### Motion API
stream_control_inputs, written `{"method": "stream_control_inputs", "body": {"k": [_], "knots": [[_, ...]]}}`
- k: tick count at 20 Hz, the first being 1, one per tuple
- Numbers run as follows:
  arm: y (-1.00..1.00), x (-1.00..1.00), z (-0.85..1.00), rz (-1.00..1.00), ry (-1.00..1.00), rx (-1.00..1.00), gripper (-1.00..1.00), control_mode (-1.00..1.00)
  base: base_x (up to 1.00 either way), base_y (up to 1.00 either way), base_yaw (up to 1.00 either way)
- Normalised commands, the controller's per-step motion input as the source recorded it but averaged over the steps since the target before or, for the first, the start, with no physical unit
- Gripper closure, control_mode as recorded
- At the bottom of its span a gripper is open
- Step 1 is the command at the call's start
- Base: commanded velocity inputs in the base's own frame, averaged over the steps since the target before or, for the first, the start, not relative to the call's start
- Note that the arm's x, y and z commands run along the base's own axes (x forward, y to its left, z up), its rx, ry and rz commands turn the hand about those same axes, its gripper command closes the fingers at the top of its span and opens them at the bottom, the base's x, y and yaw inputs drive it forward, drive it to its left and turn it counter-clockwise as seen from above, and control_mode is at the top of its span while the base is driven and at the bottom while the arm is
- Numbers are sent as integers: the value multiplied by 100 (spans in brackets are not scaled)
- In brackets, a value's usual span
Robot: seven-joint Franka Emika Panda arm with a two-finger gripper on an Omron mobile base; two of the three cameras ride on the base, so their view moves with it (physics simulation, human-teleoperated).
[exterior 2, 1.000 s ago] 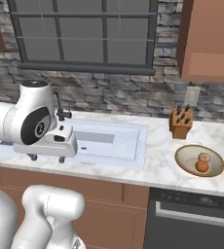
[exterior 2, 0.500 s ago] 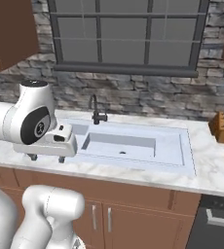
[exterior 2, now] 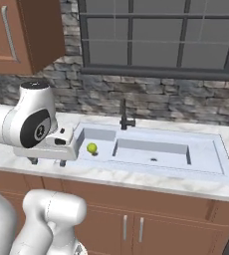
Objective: Pick the tangerines from the cabinet and place them in one bowl. Pick the pear from the sink and place it in the other bowl.
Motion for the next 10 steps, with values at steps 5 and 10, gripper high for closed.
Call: {"method": "stream_control_inputs", "body": {"k": [5, 10], "knots": [[0, 0, 0, 0, 0, 0, -100, 100, 28, 36, 0], [0, 0, 0, 0, 0, 0, -100, 100, 38, 26, 0]]}}
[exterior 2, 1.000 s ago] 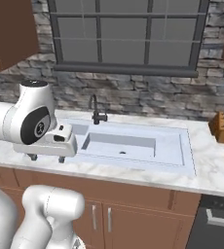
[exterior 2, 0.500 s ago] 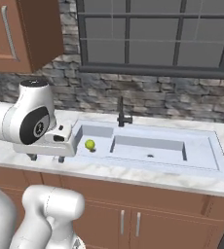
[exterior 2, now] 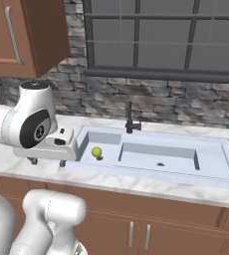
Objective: Pick the tangerines from the cabinet and place them in one bowl. Pick the pear from the sink and place it in the other bowl.
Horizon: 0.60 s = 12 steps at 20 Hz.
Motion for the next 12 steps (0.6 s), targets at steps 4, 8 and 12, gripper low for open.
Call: {"method": "stream_control_inputs", "body": {"k": [4, 8, 12], "knots": [[0, 0, 0, 0, 0, 0, -100, 100, 32, 33, 0], [0, 0, 0, 0, 0, 0, -100, 100, 6, 47, 0], [0, 0, 0, 0, 0, 0, -100, 100, 6, 45, 0]]}}
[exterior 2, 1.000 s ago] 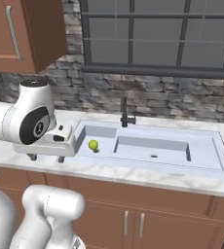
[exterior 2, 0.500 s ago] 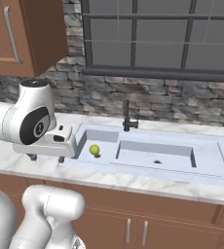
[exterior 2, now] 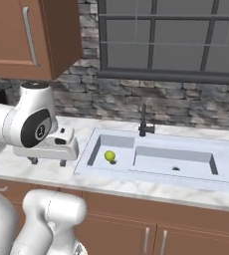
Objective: Pick the tangerines from the cabinet and place them in one bowl. Pick the pear from the sink and place it in the other bowl.
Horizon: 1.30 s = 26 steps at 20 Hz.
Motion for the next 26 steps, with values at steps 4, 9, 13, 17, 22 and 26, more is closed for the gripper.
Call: {"method": "stream_control_inputs", "body": {"k": [4, 9, 13, 17, 22, 26], "knots": [[0, 0, 0, 0, 0, 0, -100, 100, 29, 18, 0], [0, 0, 0, 0, 0, 0, -100, 100, 38, 2, 0], [0, 0, 0, 0, 0, 0, -100, 100, 39, 1, 0], [0, 0, 0, 0, 0, 0, -100, 100, 41, 3, 0], [0, 0, 0, 0, 0, 0, -100, 100, 43, 1, 0], [0, 0, 0, 0, 0, 0, -100, 100, 41, 0, 0]]}}
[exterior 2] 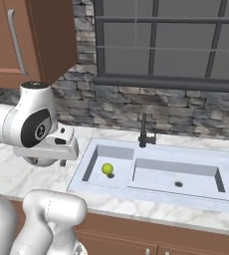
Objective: Pick the tangerines from the cabinet and place them in one bowl. Pick the pear from the sink and place it in the other bowl.
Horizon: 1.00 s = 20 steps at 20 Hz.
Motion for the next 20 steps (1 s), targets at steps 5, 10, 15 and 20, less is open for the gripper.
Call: {"method": "stream_control_inputs", "body": {"k": [5, 10, 15, 20], "knots": [[0, 0, 0, 0, 0, 0, -100, 100, 35, 0, 0], [0, 35, -1, 0, 0, 0, -100, -100, 7, 0, 0], [-11, 34, -13, 0, 0, 0, -100, -100, 0, 0, 0], [-2, 42, -21, 0, 0, 0, -100, -100, 0, 0, 0]]}}
